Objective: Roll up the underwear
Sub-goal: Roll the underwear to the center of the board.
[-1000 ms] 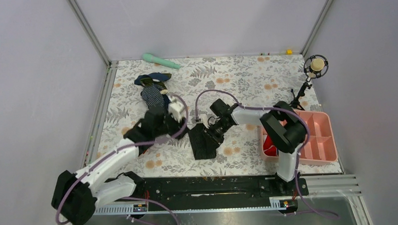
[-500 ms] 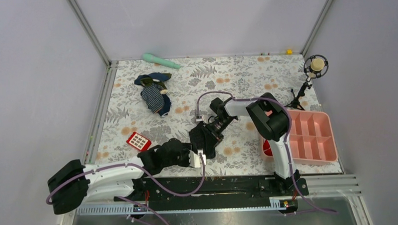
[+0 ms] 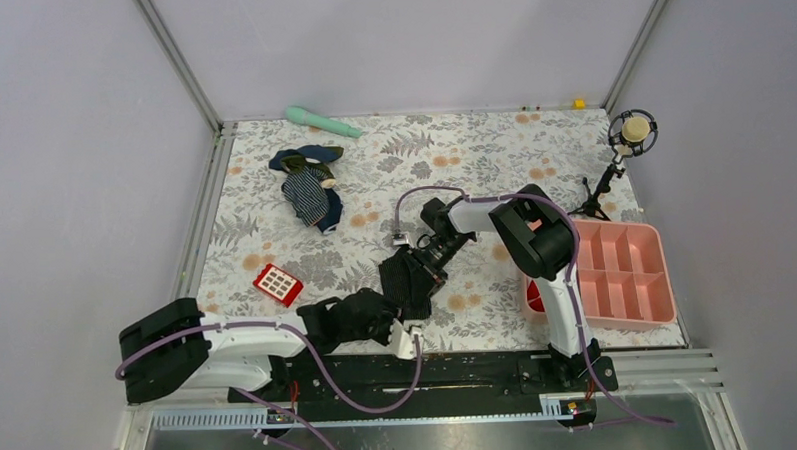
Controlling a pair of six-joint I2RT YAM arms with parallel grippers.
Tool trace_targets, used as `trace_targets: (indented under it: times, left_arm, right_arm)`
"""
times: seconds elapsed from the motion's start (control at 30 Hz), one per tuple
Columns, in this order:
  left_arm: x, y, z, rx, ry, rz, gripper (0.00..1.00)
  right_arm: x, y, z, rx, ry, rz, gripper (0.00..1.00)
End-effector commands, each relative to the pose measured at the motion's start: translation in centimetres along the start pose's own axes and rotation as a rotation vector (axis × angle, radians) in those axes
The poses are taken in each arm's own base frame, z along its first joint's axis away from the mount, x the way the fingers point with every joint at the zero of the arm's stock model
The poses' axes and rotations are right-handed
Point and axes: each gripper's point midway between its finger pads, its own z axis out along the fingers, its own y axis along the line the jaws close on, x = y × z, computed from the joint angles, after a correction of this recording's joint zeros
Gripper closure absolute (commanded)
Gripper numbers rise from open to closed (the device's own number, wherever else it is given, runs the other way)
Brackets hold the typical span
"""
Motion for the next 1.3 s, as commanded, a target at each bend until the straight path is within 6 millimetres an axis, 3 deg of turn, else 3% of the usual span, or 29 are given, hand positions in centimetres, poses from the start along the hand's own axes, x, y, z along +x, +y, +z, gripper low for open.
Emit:
trace_targets:
  times: [0.0,0.13,0.23,0.37,0.43,0.5,0.57,0.67,0.73,0.77,0.8,0.9,1.03,1.13,1.2,1.27]
  left_arm:
    - [-0.8,1.5,0.8,-0.037,0.013,0.065,0.55]
    - [1.1,0.9,1.3,-0.009,0.124,0.104,0.57]
    - [3.8,0.0,1.7,0.034,0.267,0.099,0.61]
    - [6.0,-1.1,1.8,0.103,0.412,0.071,0.8]
    - [6.0,-1.5,1.8,0.134,0.422,0.063,0.89]
    - [5.7,-2.0,1.7,0.174,0.413,0.055,0.98]
    - [5.4,-2.5,1.5,0.209,0.408,0.039,1.0]
    - [4.8,-3.5,0.9,0.292,0.403,-0.026,1.0]
    - [4.1,-4.8,0.3,0.386,0.392,-0.089,1.0]
    - [3.7,-5.5,-0.4,0.455,0.396,-0.133,1.0]
    - [3.4,-6.2,-0.9,0.497,0.392,-0.181,1.0]
    - [1.5,-6.9,-1.3,0.561,0.359,-0.284,1.0]
    - [0.9,-7.2,-1.4,0.621,0.374,-0.359,1.0]
    - [0.5,-6.8,-1.2,0.682,0.388,-0.434,1.0]
    - [-0.1,-6.3,-0.9,0.72,0.383,-0.519,1.0]
    - [-0.6,-5.5,-0.8,0.755,0.353,-0.584,1.0]
  right_arm:
    - [1.4,-2.7,0.4,0.084,0.048,0.043,1.0]
    - [1.3,-2.7,0.3,0.079,0.041,0.047,1.0]
    - [1.2,-2.7,0.3,0.073,0.039,0.049,1.0]
    - [1.2,-2.7,0.2,0.07,0.035,0.053,1.0]
    - [1.1,-2.8,0.1,0.071,0.034,0.054,1.0]
    - [1.1,-2.8,0.1,0.071,0.032,0.052,0.92]
    - [0.8,-2.7,-0.1,0.079,0.023,0.045,0.79]
    - [-0.4,-1.6,-1.5,0.112,-0.023,0.003,0.46]
    - [-2.4,0.4,-3.5,0.118,-0.093,-0.031,0.35]
    - [-3.6,1.7,-4.8,0.121,-0.142,-0.038,0.14]
    - [-4.8,2.8,-6.3,0.135,-0.19,-0.063,0.02]
    - [-8.0,5.8,-11.6,0.249,-0.339,-0.228,0.01]
    - [-10.4,9.8,-19.0,0.419,-0.556,-0.437,0.01]
    - [-10.1,12.2,-25.1,0.645,-0.84,-0.583,0.0]
    - [-8.3,13.9,-29.0,0.84,-1.113,-0.722,0.01]
    - [-5.4,15.7,-30.7,0.915,-1.349,-0.868,0.01]
